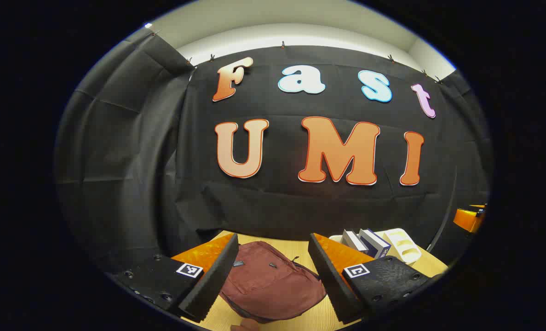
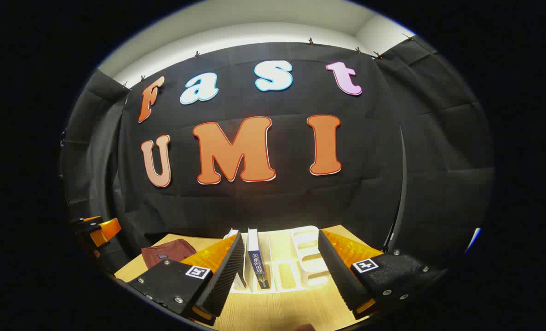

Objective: Open the schoolbag, grab two books from the bookshelf and put them into the schoolbag.

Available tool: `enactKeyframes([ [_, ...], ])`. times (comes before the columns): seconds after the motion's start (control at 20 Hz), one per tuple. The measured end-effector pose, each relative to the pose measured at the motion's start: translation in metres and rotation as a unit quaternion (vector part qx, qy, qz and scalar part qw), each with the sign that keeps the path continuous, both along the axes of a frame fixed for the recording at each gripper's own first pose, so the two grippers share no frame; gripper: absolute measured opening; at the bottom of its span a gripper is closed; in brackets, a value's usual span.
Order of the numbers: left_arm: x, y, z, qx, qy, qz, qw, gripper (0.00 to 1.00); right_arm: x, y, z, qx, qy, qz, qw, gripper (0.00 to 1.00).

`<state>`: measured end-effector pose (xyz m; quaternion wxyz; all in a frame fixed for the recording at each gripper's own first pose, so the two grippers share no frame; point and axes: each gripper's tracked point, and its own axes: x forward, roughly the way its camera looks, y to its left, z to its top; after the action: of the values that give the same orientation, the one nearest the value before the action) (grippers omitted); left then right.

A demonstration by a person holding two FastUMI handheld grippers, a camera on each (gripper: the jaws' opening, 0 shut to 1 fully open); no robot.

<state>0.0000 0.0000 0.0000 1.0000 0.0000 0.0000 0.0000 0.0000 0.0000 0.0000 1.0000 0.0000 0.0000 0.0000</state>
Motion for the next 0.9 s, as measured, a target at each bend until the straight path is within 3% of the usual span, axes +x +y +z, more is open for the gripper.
enactKeyframes([
  [0.2,0.0,0.003,0.002,0.007,0.0,0.006,1.0,0.95,0.004,0.003,-0.001,0.004,0.004,0.002,1.0,0.96],
  [0.4,-0.002,0.02,0.015,0.019,-0.022,0.043,0.999,0.95,0.005,0.003,-0.004,0.005,0.007,0.002,1.0,0.96],
  [0.9,0.0,0.002,0.013,0.026,-0.024,0.003,0.999,0.96,0.01,0.0,-0.003,0.002,0.004,0.002,1.0,0.96],
])
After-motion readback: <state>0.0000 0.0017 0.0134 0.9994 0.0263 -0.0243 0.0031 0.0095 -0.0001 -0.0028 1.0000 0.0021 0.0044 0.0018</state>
